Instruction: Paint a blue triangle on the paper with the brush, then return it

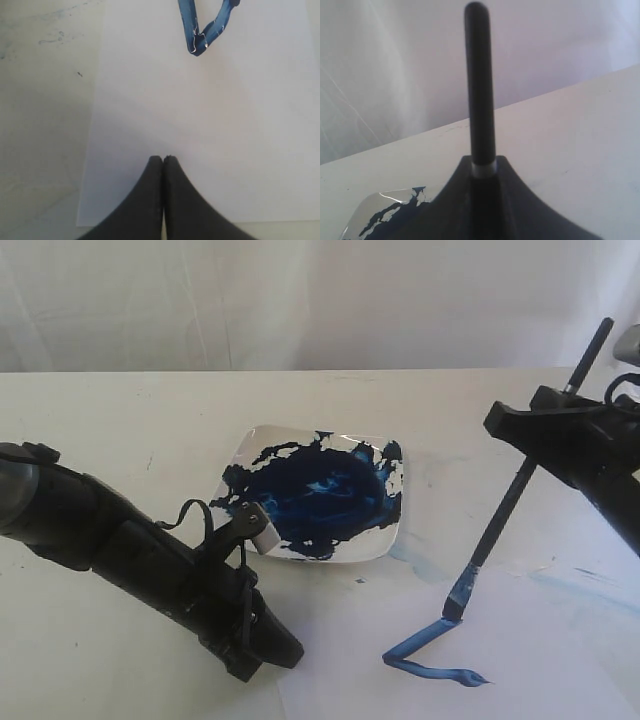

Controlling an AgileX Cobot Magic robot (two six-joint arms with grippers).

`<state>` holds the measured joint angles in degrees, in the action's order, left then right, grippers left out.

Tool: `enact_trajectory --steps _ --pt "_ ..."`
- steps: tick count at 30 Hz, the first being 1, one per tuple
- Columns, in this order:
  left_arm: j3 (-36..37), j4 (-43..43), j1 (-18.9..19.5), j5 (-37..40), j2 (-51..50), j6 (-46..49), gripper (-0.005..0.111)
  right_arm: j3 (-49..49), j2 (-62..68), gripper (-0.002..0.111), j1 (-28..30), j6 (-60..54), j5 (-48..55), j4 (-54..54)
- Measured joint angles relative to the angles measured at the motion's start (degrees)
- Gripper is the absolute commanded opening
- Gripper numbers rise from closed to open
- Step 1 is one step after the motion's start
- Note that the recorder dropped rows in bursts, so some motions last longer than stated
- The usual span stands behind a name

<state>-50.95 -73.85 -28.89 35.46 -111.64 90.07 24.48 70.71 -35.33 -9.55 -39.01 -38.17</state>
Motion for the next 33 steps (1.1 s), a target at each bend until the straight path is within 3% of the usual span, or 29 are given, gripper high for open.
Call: enact_trajectory --steps 33 --pt "0.0 0.0 0.0 0.0 0.0 0.0 0.0 0.0 1.9 0.0 0.0 0.0 -0.3 -0.4"
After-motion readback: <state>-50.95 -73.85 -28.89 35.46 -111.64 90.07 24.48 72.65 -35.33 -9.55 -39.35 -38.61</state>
